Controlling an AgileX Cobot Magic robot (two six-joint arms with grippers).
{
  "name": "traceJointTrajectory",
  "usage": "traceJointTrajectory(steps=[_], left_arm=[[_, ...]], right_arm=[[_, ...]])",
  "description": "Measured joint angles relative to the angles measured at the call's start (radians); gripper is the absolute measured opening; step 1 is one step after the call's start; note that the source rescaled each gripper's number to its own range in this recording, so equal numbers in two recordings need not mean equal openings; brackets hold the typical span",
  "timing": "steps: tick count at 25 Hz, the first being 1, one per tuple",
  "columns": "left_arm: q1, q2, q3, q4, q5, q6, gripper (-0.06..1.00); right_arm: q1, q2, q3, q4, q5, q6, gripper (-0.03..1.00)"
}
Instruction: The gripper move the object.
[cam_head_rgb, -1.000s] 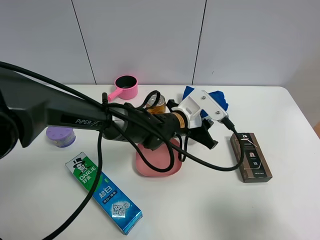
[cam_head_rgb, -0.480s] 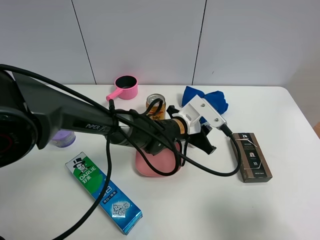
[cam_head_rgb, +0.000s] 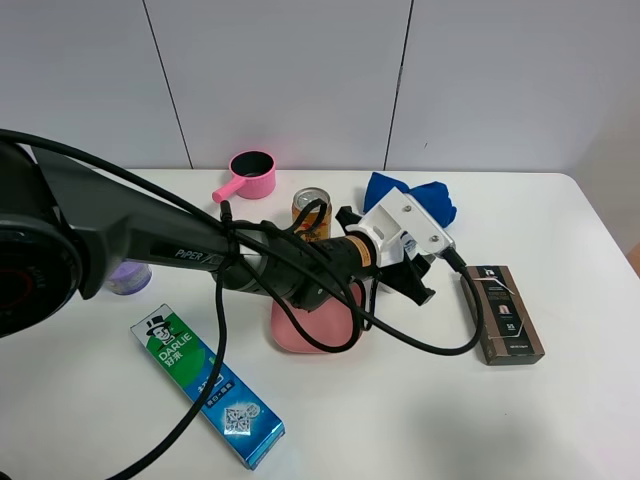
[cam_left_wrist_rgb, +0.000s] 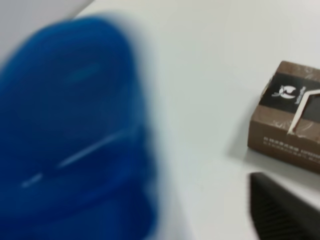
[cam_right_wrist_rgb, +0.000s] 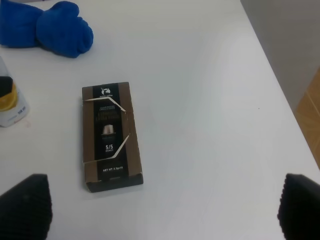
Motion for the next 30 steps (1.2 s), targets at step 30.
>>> traceJointTrajectory(steps=[30], left_arm=[[0.152, -0.501, 0.098, 0.089, 0.838, 0.165, 0.90]], right_arm=[[0.000, 0.000, 0.000, 0.000, 0.000, 0.000, 1.00]])
